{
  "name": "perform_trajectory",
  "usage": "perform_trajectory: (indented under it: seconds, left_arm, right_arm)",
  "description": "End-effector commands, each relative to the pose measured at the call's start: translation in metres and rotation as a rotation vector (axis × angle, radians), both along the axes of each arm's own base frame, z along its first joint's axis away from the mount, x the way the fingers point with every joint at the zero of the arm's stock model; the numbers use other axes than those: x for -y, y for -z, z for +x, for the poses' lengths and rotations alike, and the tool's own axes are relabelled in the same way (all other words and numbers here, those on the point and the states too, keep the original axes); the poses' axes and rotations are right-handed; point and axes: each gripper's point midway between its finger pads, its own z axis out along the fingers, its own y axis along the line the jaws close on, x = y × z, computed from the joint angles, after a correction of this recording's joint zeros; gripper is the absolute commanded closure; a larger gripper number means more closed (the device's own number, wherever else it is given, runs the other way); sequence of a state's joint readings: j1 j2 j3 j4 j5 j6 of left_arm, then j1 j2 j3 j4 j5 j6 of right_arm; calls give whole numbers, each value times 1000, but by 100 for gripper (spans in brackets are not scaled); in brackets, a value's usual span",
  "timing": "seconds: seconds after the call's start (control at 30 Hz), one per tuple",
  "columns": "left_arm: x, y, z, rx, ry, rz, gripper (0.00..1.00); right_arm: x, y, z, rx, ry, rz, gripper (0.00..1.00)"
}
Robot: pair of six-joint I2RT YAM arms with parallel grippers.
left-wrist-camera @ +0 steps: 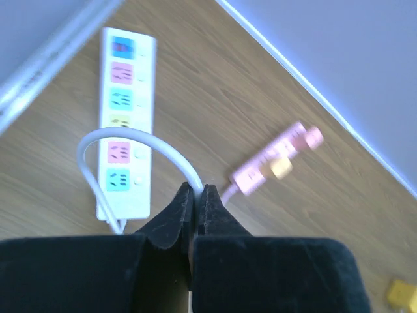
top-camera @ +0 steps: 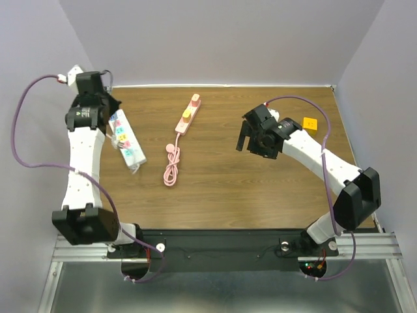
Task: Pull the plug off the socket
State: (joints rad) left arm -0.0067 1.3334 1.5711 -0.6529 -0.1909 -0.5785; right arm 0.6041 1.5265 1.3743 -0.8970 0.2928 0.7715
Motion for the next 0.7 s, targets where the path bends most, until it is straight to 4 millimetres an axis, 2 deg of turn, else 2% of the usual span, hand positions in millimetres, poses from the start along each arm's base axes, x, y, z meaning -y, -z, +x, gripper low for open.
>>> perform_trajectory:
  seconds: [0.0, 0.03, 0.07, 0.1, 0.13, 0.2, 0.23, 0.27, 0.33, 0.43, 0.47, 0.5, 0.53, 0.57, 0.6, 0.63, 0.67]
  left_arm:
    - [-79, 3, 35, 59, -122, 35, 100]
    - [-85, 19, 50, 40, -114, 20, 100]
    - [-86, 16, 66, 83, -88, 16, 100]
    - [-82, 22, 77, 84, -58, -17, 100]
    - [-84, 41, 94, 58, -49, -31, 100]
    - [-76, 49, 118, 87, 4, -80, 100]
    - [-77, 72, 131, 51, 13, -101, 100]
    - [-72, 66, 142, 69, 42, -115, 100]
    - [-64, 76, 159, 57, 87, -121, 100]
    - [-51, 84, 169, 48, 159, -119, 100]
    - [-50, 84, 172, 49, 167, -118, 97]
    - [-46, 86, 172, 47, 183, -127, 85]
    - [-44, 87, 173, 47, 196, -133, 51]
    - [-42, 88, 172, 40, 201, -129, 13]
    - [-41, 85, 170, 40, 199, -115, 12]
    - [-42, 75, 166, 54, 193, -86, 1]
    - [-47, 67, 163, 65, 165, -53, 1]
  right_arm:
    - [-13, -11, 9, 17, -38, 23, 0]
    - [-13, -10, 10, 16, -39, 20, 0]
    - [-16, -8, 10, 10, -47, 26, 0]
    - [-17, -7, 10, 4, -53, 27, 0]
    - [-19, -3, 11, -6, -58, 28, 0]
    - [-22, -1, 12, -9, -70, 29, 0]
    - [-22, -1, 13, -10, -72, 28, 0]
    - [-23, -3, 14, -7, -76, 31, 0]
    - [-24, -4, 15, -3, -81, 27, 0]
    - [-24, -4, 17, 1, -84, 21, 0]
    - [-25, -1, 18, -7, -88, 18, 0]
    - [-25, 0, 18, -10, -91, 19, 0]
    - [-27, -1, 19, -9, -96, 19, 0]
    - [-29, 0, 21, -12, -103, 21, 0]
    - [-29, 2, 21, -14, -104, 15, 0]
    - [-30, 1, 22, -11, -106, 17, 0]
    - [-31, 3, 23, -15, -111, 13, 0]
